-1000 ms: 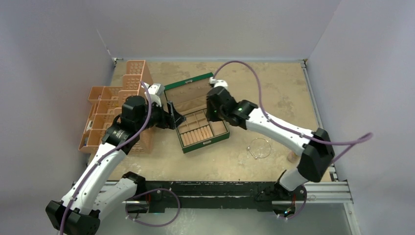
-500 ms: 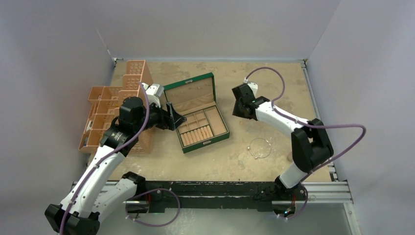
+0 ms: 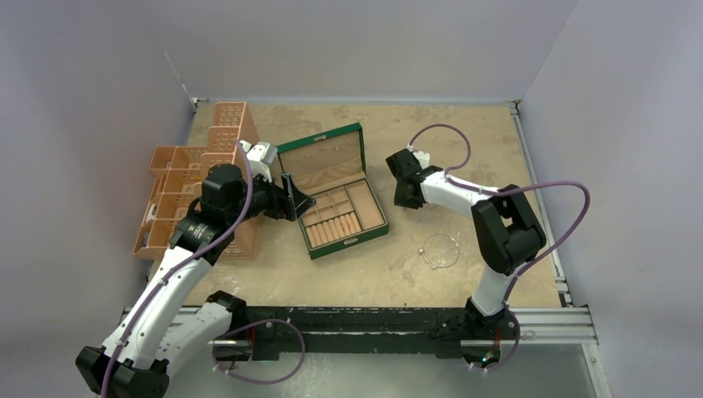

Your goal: Organize the mixed jewelry

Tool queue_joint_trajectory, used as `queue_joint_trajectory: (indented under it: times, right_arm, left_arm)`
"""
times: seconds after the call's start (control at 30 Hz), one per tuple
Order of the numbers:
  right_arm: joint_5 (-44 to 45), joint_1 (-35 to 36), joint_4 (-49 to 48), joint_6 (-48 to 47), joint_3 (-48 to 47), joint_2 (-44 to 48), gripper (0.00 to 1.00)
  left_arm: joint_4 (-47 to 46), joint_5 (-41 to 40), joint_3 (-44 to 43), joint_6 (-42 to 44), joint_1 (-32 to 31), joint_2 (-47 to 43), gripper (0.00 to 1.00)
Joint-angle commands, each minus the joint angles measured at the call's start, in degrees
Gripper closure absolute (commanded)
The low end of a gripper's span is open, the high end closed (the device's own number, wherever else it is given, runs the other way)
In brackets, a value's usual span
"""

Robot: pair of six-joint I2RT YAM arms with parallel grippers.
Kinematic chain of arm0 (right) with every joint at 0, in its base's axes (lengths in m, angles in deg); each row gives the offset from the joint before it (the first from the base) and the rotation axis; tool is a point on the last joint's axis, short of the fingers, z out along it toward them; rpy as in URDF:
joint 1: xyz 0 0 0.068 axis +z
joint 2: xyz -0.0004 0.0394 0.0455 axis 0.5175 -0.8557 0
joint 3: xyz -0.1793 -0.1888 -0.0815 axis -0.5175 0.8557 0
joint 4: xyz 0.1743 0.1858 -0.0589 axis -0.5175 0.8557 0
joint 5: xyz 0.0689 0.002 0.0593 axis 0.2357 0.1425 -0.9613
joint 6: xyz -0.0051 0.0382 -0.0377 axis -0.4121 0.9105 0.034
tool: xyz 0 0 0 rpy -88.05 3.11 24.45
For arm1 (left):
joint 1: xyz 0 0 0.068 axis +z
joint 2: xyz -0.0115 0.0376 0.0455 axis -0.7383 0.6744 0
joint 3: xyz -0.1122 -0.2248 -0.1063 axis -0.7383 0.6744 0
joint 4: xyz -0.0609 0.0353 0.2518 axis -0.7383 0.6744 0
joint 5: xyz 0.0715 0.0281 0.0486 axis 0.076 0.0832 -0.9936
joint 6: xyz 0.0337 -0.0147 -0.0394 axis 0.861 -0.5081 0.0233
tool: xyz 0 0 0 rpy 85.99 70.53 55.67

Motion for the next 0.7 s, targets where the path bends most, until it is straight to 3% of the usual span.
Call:
queue_joint_trajectory:
  times: [0.0,0.47,0.67]
  right_arm:
    - [3.61,-0.3,1.06,0.74,-1.98,-0.87,0.75]
    - [2.53,-0.62,-0.51,-0.3,-1.17,-3.83,0.86]
    - [1.47,-1.02,-1.4,-0.41,-0.26,-3.22,1.0]
  left_arm:
    - [-2.6,0.84,0.25,0.14,0.35,-1.18,0.25]
    - [-2.53,0.65,0.31,0.06,0.38,-1.33,0.25]
    - [-2.51,0.65,0.32,0.06,0.33,-1.21,0.25]
